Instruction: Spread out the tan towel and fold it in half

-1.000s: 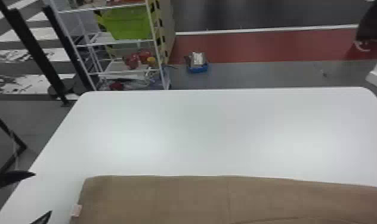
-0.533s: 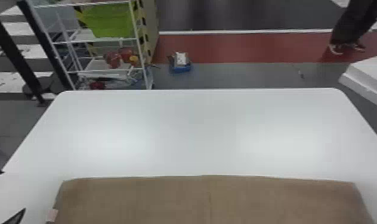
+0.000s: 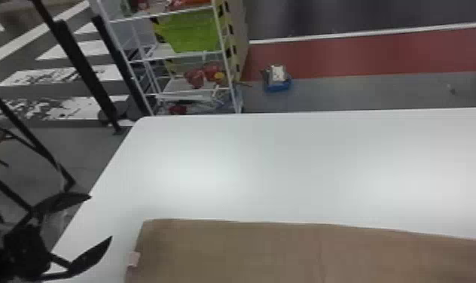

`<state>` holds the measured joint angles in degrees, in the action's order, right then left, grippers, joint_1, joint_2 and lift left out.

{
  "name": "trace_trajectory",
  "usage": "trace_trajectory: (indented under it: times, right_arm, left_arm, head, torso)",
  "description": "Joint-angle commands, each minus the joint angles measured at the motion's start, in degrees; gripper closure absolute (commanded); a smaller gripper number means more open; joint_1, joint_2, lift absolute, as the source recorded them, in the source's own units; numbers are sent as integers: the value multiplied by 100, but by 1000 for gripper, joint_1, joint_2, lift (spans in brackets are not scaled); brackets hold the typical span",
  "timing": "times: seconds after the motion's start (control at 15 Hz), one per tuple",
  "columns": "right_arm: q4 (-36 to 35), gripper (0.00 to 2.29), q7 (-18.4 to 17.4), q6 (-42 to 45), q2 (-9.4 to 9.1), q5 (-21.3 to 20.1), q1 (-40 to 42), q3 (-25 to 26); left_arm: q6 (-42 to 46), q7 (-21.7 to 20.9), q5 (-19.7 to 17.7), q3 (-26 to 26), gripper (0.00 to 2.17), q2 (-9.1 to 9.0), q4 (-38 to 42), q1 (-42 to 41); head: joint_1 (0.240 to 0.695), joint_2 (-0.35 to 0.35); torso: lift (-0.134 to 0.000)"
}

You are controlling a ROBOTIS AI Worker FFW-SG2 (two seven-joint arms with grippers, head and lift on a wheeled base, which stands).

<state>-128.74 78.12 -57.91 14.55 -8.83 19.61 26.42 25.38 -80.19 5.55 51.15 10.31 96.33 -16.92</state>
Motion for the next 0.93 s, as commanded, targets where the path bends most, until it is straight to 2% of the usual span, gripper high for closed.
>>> trace_trajectory:
  times: [0.0, 0.27, 0.87]
  right_arm:
    - [112, 33, -60, 11, 56, -189, 25, -120]
    - [305, 36, -139, 82, 135, -233, -1, -120]
    - [463, 33, -209, 293, 153, -189, -89, -129]
  left_arm:
    - [-91, 12, 104, -105, 46, 15, -9, 66]
    - [-3, 47, 201, -149, 46, 33, -53, 66]
    - [85, 39, 227, -79, 46, -20, -26, 66]
  head:
    - [695, 258]
    - [695, 234]
    - [695, 216]
  torso:
    - [-134]
    - [-134]
    - [-134]
